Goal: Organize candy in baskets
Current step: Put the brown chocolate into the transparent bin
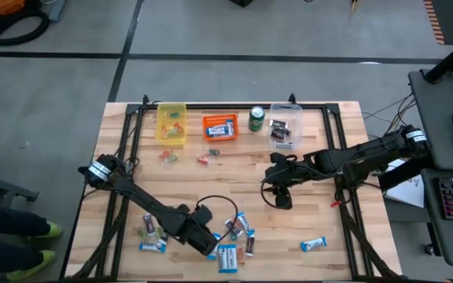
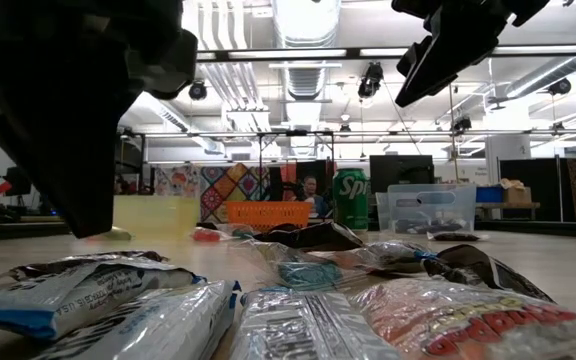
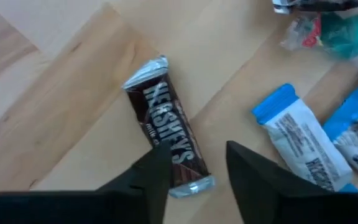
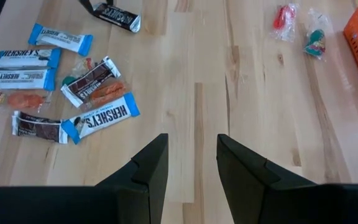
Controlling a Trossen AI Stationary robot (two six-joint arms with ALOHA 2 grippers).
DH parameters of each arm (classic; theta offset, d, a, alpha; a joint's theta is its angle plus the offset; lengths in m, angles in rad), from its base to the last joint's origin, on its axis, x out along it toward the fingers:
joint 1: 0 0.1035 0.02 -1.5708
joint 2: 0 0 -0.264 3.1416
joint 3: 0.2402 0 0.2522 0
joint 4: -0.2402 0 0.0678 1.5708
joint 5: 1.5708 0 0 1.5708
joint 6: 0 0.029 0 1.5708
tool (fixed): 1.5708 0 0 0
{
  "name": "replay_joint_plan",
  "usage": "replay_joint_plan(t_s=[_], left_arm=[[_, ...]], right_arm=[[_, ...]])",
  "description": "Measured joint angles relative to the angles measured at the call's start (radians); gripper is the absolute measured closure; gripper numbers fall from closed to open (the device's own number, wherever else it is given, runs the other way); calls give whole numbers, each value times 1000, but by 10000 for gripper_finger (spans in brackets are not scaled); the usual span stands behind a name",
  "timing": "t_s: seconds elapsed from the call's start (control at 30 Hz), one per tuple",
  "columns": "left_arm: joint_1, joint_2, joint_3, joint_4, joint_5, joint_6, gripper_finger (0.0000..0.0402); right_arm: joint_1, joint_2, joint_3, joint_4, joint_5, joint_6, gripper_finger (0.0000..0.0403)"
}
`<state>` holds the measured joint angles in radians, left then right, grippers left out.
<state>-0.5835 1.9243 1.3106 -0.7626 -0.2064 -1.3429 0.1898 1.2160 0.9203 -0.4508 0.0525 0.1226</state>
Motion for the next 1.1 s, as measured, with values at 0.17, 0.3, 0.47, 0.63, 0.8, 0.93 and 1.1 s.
replay_joint_plan(t_s=[0.17,0.3,0.47,0.63,0.8,0.93,1.1], left_arm=[[-6,3,-2,-9,-40,-6,206],[-12,13,-5,-8,-49,-6,190],[-23,51,-11,-7,-48,-8,194],[-36,77,-8,-8,-63,-8,214],[-49,78,-9,-6,-82,-7,267],[-51,76,-9,-6,-91,-2,323],[-51,62,-12,-8,-113,31,362]], right_arm=[[0,0,0,8,0,13,280],[0,0,0,7,0,21,280],[0,0,0,9,0,24,280],[0,0,0,15,0,25,280],[0,0,0,15,0,27,280],[0,0,0,15,0,25,280],[0,0,-6,21,-1,8,280]])
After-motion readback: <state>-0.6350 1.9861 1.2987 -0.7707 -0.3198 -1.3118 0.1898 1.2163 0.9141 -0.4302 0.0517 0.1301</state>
